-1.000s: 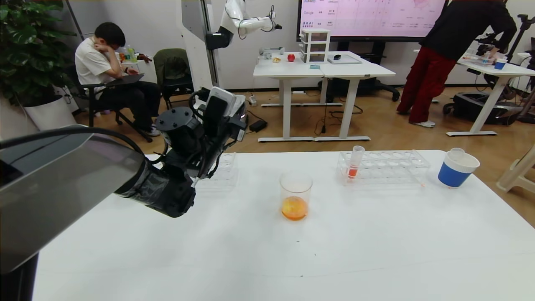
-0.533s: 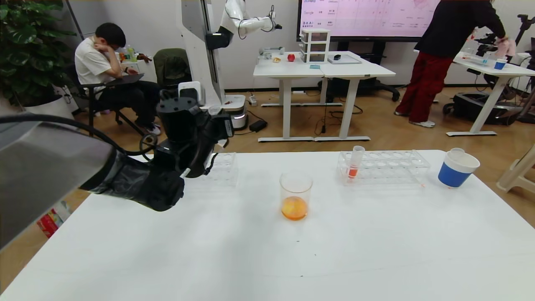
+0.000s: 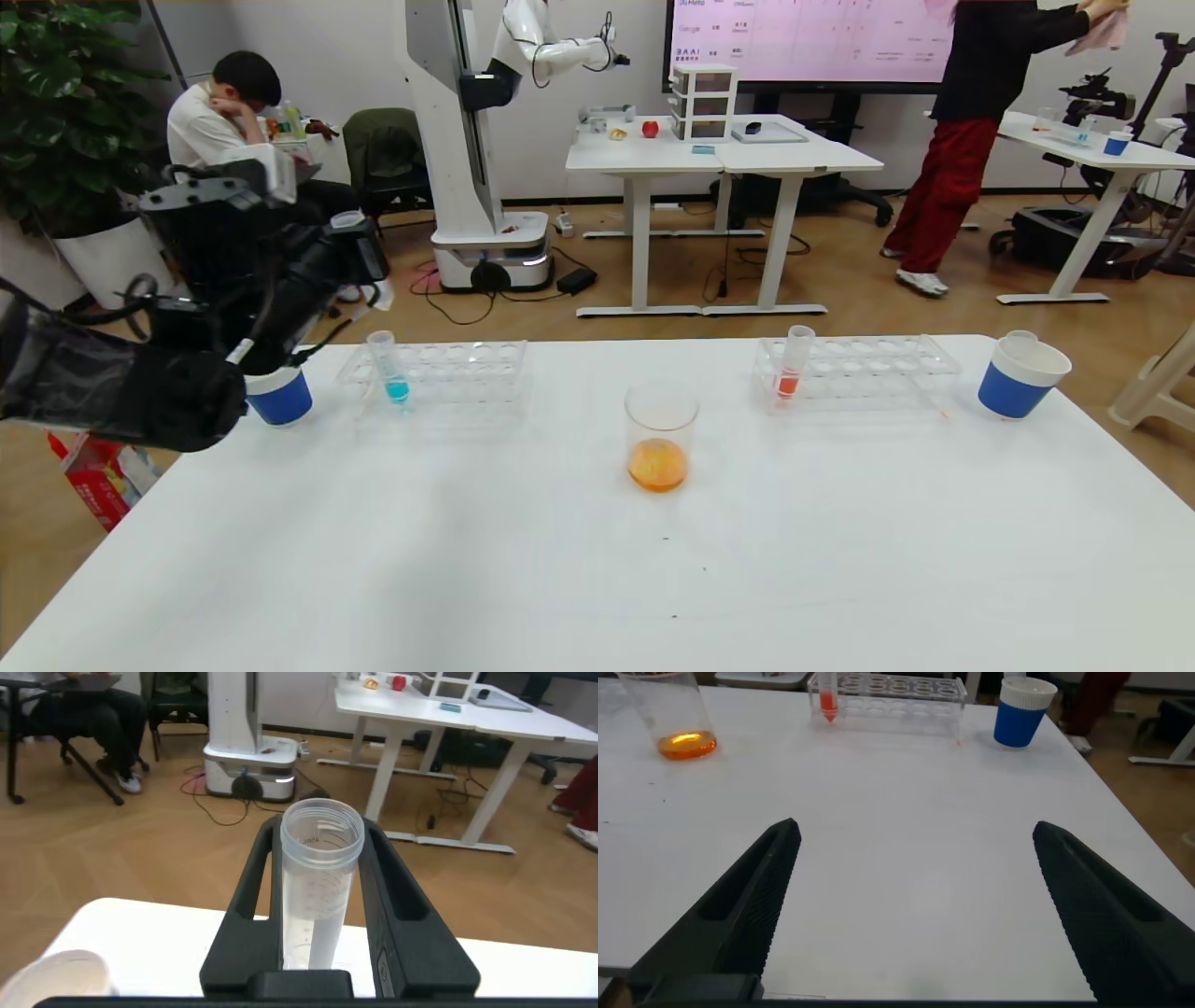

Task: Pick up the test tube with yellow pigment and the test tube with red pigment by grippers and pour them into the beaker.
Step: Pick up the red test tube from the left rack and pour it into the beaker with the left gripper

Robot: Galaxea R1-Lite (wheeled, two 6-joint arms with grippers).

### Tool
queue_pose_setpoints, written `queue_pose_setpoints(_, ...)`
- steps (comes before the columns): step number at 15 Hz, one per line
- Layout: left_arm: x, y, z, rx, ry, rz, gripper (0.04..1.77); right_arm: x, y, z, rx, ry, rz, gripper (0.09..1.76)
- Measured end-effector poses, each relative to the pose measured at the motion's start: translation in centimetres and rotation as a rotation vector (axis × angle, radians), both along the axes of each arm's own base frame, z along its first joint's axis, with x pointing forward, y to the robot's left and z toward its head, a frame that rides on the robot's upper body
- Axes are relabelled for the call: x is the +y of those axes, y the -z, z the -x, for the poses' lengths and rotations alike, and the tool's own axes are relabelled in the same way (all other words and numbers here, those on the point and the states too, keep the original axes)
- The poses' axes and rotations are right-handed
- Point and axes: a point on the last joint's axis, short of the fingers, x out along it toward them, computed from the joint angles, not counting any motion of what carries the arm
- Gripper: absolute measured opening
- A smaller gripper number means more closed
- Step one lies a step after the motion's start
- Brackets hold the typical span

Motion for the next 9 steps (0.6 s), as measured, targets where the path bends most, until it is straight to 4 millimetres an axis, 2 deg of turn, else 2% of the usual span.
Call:
queue_pose_setpoints(3, 6.4, -0.6, 0.7, 0.002, -0.077, -0.010, 0.51, 0.0, 0.0, 0.0, 0.000, 0.000, 0.000, 1.74)
queue_pose_setpoints(5, 9.9, -0.2, 1.0, 0.010, -0.134, -0.011, 0.51, 0.0, 0.0, 0.0, 0.000, 0.000, 0.000, 1.74)
queue_pose_setpoints(7, 12.3, 0.7, 1.0, 0.034, -0.174, -0.010, 0.51, 0.0, 0.0, 0.0, 0.000, 0.000, 0.000, 1.74)
queue_pose_setpoints(9, 13.2, 1.7, 0.6, 0.061, -0.194, -0.008, 0.51, 0.0, 0.0, 0.0, 0.000, 0.000, 0.000, 1.74)
